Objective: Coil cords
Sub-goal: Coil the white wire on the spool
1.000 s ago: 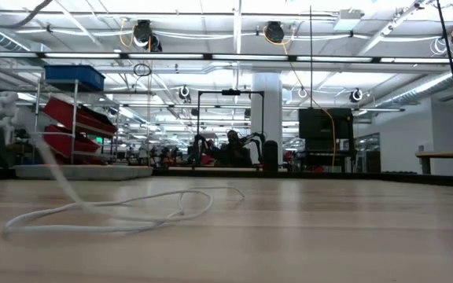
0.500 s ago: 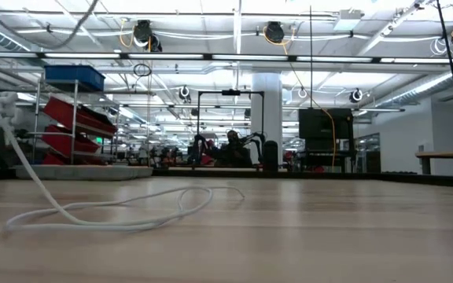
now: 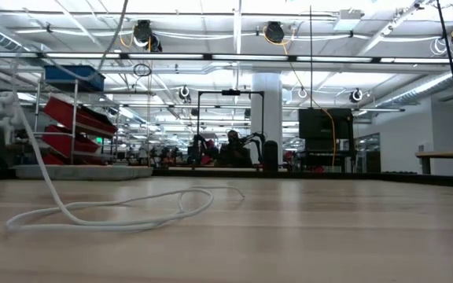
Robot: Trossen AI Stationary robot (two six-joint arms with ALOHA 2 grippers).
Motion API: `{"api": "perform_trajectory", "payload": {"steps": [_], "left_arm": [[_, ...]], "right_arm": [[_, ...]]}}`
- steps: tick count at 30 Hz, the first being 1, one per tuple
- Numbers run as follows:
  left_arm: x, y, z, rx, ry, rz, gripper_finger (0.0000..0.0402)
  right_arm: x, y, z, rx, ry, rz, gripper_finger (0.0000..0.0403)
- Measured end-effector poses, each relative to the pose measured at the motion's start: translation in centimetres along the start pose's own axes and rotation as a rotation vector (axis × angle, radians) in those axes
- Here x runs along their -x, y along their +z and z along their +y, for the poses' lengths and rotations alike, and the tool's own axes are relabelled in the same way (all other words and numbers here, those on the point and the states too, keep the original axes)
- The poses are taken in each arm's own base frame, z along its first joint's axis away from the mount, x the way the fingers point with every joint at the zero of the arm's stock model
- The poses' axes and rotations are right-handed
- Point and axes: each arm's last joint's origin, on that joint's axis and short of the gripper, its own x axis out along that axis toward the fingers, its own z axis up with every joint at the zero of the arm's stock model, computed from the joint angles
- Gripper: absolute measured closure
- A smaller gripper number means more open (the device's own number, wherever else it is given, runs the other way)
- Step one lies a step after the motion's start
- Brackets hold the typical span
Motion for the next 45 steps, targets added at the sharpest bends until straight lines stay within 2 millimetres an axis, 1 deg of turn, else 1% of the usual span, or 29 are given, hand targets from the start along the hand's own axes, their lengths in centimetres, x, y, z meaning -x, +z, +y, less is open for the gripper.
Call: {"api": "perform_trajectory", "payload": {"steps": [7,16,20,22,29,37,41,45], "left_arm": [[-0.5,0.4,0.2,0.025,0.009,-0.011,0.04],[-1.2,0.9,0.4,0.066,0.018,-0.032,0.04],[-2.0,0.9,0.4,0.072,0.013,-0.023,0.04],[-2.7,0.9,0.2,0.08,-0.006,-0.023,0.04],[-4.9,0.9,-0.9,0.06,-0.102,-0.049,0.04],[-5.7,1.0,-1.9,0.037,-0.201,-0.088,0.04],[-6.5,0.5,-1.9,0.024,-0.188,-0.076,0.04],[-8.0,-0.4,-1.8,0.013,-0.197,-0.04,0.04]], "right_arm": [[-1.1,-0.8,-1.1,-0.046,-0.146,0.034,0.0403],[-1.0,-0.8,-1.4,-0.095,-0.259,0.008,0.0403],[-1.1,-0.7,-1.6,-0.119,-0.302,-0.005,0.0403],[-1.1,-0.7,-1.7,-0.133,-0.323,-0.011,0.0403],[-1.3,-0.7,-1.8,-0.176,-0.333,-0.019,0.0403],[-1.3,-0.7,-1.9,-0.181,-0.359,-0.026,0.0403],[-1.3,-0.6,-1.9,-0.186,-0.358,-0.028,0.0403],[-1.3,-0.6,-1.9,-0.19,-0.356,-0.029,0.0403]]}}
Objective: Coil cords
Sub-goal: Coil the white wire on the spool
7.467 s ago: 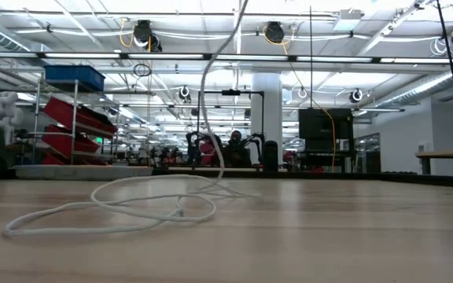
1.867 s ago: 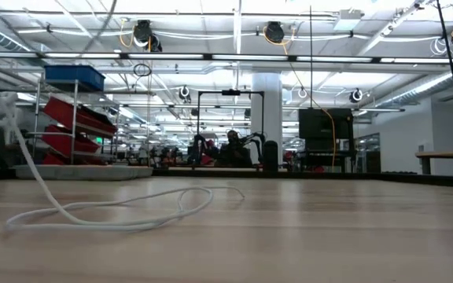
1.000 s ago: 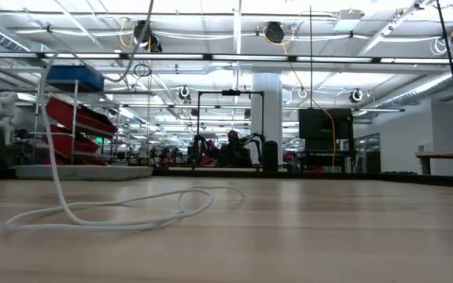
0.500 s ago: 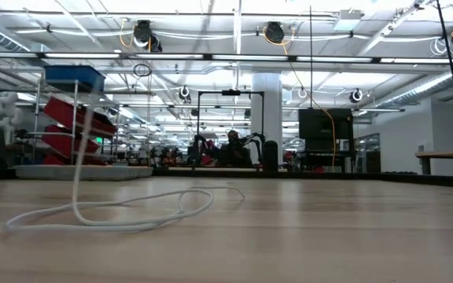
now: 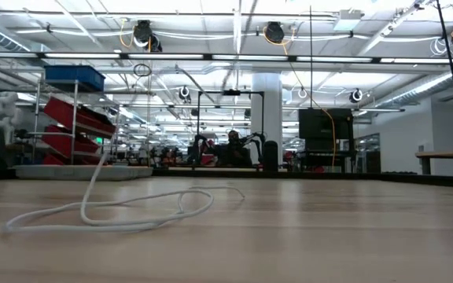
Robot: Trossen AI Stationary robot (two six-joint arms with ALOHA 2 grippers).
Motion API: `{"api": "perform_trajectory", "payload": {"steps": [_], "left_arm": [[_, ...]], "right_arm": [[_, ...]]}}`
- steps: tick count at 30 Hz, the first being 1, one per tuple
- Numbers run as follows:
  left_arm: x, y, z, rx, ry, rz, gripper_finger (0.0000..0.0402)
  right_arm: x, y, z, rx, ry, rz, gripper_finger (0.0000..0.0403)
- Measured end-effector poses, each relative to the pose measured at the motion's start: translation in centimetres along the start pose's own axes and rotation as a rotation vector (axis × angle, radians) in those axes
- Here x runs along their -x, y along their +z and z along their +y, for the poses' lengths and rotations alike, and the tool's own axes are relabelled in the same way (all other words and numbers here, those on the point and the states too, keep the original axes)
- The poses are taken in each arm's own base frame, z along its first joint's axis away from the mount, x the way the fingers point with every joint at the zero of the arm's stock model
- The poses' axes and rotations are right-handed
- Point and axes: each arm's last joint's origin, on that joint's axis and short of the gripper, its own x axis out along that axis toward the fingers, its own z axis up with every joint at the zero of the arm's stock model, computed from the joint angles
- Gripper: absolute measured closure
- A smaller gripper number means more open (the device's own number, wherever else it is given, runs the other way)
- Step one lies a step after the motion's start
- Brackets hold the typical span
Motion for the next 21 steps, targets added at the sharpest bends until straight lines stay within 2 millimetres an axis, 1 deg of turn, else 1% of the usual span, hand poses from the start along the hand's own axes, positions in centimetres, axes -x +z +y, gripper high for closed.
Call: {"api": "perform_trajectory", "payload": {"steps": [5,12,16,18,21], "left_arm": [[-1.3,-0.8,0.5,-0.001,0.013,0.02,0.04],[-2.3,-1.4,0.9,-0.011,0.037,0.036,0.04],[-2.5,-1.7,0.9,-0.02,0.031,0.047,0.0399],[-2.5,-1.8,0.8,-0.021,0.029,0.048,0.0389],[-2.4,-1.8,0.6,-0.017,0.019,0.041,0.0361]], "right_arm": [[0.0,0.0,0.0,-0.006,0.0,-0.002,0.0403],[0.0,0.0,0.0,0.002,0.0,-0.001,0.0403],[0.1,0.0,0.1,0.003,0.005,-0.001,0.0403],[0.3,0.0,0.1,0.002,0.009,-0.002,0.0403],[0.4,0.0,0.1,0.0,0.012,-0.003,0.0403]]}}
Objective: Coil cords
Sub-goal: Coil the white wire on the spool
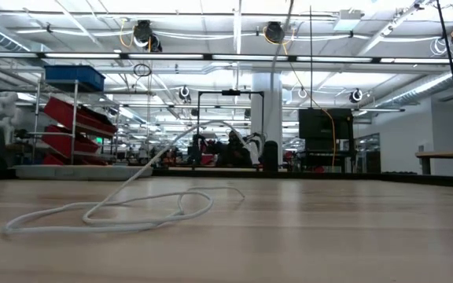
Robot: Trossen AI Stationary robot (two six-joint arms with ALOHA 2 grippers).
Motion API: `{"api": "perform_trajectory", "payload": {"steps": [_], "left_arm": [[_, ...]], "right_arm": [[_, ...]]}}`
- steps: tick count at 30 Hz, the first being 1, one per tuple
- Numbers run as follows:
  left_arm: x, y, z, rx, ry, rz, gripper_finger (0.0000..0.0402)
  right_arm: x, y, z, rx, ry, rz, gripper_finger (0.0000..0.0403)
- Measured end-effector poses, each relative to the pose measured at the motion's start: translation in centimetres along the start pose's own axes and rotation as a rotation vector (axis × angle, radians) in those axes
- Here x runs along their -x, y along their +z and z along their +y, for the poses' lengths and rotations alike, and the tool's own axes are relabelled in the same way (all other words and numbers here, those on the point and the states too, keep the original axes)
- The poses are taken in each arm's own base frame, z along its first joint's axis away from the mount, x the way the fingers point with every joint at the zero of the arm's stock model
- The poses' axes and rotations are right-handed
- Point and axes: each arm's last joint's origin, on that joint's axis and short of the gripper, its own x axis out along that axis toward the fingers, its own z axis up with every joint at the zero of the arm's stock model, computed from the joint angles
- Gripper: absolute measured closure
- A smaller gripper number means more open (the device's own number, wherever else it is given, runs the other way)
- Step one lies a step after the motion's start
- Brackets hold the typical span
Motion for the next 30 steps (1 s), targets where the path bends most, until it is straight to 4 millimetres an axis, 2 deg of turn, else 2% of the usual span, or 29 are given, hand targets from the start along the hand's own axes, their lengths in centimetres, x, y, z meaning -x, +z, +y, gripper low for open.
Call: {"api": "perform_trajectory", "payload": {"steps": [4,9,25,30], "left_arm": [[0.2,0.1,-0.4,0.012,-0.02,-0.018,0.0325],[0.7,-0.1,-1.0,0.011,-0.059,-0.012,0.0306],[2.8,-1.4,-3.4,-0.058,-0.177,0.031,0.0303],[3.0,-1.7,-3.6,-0.076,-0.181,0.049,0.0303]], "right_arm": [[0.1,0.1,0.0,0.008,-0.002,-0.002,0.0403],[0.3,0.3,-0.1,0.012,0.006,-0.003,0.0403],[3.0,2.2,0.9,0.023,0.09,-0.07,0.0403],[4.0,2.6,1.1,0.038,0.116,-0.087,0.0403]]}}
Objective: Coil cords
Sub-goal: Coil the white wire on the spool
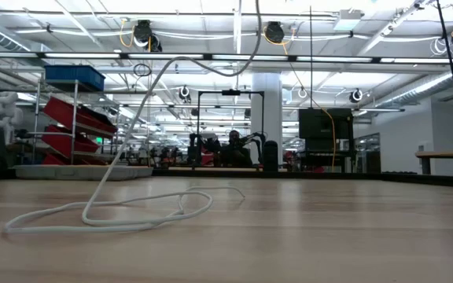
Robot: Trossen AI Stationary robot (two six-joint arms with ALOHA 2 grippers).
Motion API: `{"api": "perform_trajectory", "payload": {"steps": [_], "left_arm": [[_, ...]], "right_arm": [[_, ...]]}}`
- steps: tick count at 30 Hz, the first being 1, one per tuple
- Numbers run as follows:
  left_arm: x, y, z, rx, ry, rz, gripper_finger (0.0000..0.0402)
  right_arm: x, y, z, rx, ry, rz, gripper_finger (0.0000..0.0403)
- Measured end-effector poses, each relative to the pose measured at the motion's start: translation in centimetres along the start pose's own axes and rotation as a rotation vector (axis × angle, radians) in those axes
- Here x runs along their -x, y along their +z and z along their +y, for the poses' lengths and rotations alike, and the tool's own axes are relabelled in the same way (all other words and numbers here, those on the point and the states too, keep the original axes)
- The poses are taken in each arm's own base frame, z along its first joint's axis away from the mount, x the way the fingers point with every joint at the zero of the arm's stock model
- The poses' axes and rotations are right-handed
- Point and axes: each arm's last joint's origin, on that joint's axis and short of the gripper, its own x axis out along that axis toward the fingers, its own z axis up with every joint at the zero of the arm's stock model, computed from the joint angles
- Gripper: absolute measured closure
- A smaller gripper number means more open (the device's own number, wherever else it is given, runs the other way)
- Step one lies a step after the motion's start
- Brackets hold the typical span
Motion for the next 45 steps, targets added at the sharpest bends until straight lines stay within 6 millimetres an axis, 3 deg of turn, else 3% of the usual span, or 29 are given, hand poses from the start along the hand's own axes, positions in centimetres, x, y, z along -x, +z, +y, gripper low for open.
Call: {"api": "perform_trajectory", "payload": {"steps": [10,18,26,34,45], "left_arm": [[0.5,-0.3,-0.8,-0.056,-0.019,-0.003,0.0303],[0.9,-0.4,-0.8,-0.213,0.146,-0.058,0.0303],[0.9,-1.9,-0.3,-0.244,0.169,-0.025,0.0303],[0.7,-4.0,1.1,-0.308,0.306,0.006,0.0302],[0.7,-4.3,1.4,-0.269,0.307,0.015,0.0204]], "right_arm": [[1.2,0.5,0.3,0.008,0.031,-0.018,0.0403],[1.3,0.7,0.3,0.015,0.035,-0.025,0.0403],[2.5,0.9,0.6,0.012,0.066,-0.034,0.0403],[3.7,1.4,0.8,0.021,0.092,-0.053,0.0403],[4.1,1.4,0.9,0.029,0.104,-0.055,0.0403]]}}
